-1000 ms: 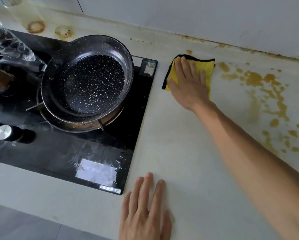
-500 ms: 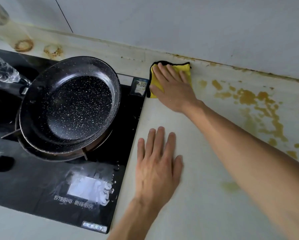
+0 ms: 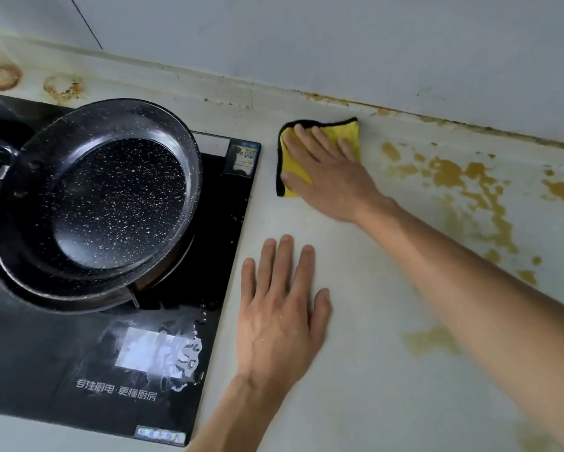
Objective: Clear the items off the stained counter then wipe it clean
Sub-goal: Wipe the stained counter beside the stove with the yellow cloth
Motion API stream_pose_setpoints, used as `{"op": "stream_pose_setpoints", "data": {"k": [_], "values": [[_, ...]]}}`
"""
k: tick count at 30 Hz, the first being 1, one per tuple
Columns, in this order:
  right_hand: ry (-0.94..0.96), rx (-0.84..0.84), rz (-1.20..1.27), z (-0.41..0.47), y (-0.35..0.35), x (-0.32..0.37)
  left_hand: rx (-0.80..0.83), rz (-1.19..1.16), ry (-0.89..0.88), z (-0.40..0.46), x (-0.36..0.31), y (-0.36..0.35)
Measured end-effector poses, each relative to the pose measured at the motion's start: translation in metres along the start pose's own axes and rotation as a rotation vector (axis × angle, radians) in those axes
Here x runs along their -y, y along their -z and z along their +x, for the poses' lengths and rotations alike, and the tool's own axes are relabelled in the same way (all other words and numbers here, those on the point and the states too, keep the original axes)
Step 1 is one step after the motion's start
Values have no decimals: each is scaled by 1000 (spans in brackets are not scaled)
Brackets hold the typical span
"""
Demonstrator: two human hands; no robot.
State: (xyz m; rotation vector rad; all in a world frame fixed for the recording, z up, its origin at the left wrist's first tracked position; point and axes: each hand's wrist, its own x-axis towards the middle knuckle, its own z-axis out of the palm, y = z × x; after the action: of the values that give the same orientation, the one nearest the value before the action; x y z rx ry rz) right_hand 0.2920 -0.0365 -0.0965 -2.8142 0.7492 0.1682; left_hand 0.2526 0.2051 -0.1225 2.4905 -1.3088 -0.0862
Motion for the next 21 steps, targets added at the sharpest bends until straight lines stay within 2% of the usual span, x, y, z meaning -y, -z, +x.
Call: {"op": "stream_pose_setpoints", "data": {"k": [3,6,8,11,13,18,21], "values": [[-84,-10,-14,-3,6,-34,6,21,-5,0,0,2],[-302,-38,44,-38,3,-54,-4,20,-3,1,-1,4],[-428,-84,32,-63,-5,-41,-9,22,-3,1,-2,3],[-315,-76,43,-90,-15,-13,-6,36,-3,1,-1,3],[-247,-50,56,-90,-11,-22,0,45,-5,1,1,2],[-415,-59,32,-59,11,-88,12,38,3,1,1,3],[-501,-81,64,-69,3,-87,1,33,0,1,-1,5]]}}
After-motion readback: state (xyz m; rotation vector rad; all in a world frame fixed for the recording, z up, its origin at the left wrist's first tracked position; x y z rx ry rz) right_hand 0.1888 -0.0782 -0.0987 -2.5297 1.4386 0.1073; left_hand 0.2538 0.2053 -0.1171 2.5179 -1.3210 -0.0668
